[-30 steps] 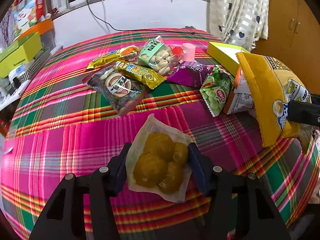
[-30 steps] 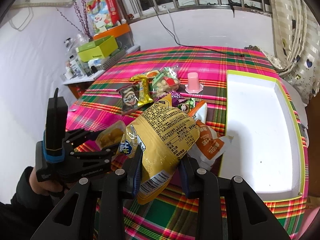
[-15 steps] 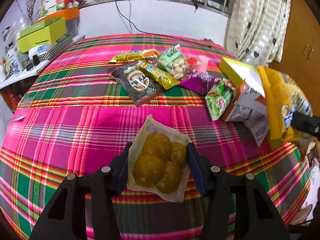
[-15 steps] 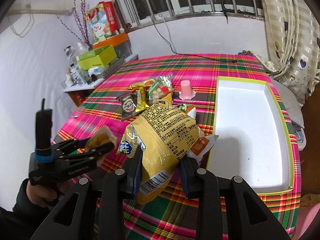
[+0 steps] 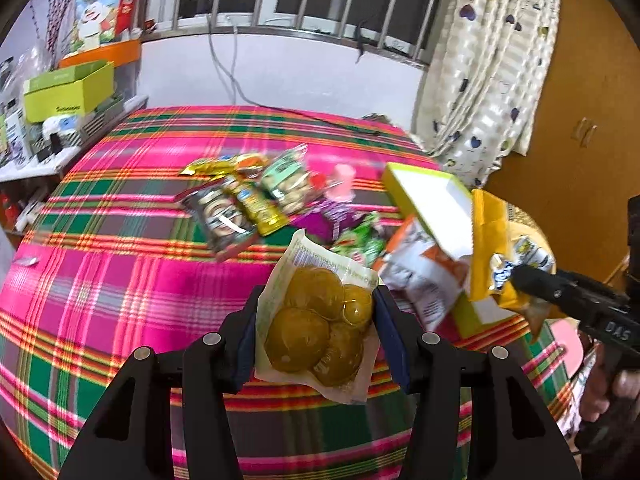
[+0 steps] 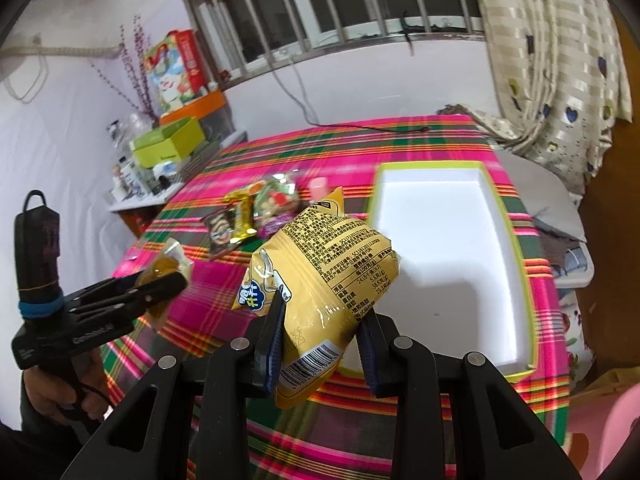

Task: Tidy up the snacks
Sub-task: 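Carry both items into the white box and open both grippers to release them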

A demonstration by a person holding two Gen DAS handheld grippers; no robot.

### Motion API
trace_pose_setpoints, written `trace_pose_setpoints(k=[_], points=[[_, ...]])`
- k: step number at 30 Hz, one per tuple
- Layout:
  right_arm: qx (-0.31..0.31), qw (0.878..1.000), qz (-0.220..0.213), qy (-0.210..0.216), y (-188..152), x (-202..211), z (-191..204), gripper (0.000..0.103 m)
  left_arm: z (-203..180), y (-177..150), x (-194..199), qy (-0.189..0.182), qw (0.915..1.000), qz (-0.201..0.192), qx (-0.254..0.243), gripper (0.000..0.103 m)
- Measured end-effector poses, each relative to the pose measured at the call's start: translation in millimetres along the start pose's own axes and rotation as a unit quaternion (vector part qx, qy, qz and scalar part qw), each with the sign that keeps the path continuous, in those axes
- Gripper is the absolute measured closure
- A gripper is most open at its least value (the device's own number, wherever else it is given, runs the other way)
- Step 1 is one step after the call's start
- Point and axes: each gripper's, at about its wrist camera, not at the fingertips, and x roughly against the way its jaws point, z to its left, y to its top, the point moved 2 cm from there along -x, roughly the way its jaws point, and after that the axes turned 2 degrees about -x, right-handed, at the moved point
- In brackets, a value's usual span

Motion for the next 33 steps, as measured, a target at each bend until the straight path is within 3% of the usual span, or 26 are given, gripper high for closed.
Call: trace_pose_setpoints(k=[10, 19, 24, 26, 33], points=[[-0.046, 0.998, -0.01, -0.042, -0.7, 9.1, -53.4, 0.074, -41.9, 21.1, -7.3, -0.038, 0.9988, -0.005, -0.029, 0.049], [-0.08, 0.994, 0.009, -0.078, -10.7, -3.2, -94.0, 0.073, -82.9, 34.5, -22.3, -0.071, 0.9953, 0.005, -0.065, 0.049], [-0.089, 0.992, 0.025, -0.089, -14.9, -7.5, -109.5, 0.068, -106.4, 37.7, -33.9, -0.091, 0.9921, 0.016, -0.085, 0.049], [-0.088, 0.991, 0.025, -0.093, -15.4, -5.7, -111.4, 0.06, -116.3, 37.6, -41.0, -0.099, 0.9904, 0.024, -0.093, 0.049], [-0.081, 0.992, 0.004, -0.095, -11.8, 10.7, -118.0, 0.058, -144.1, 30.5, -68.3, -0.118, 0.9845, 0.057, -0.115, 0.049]])
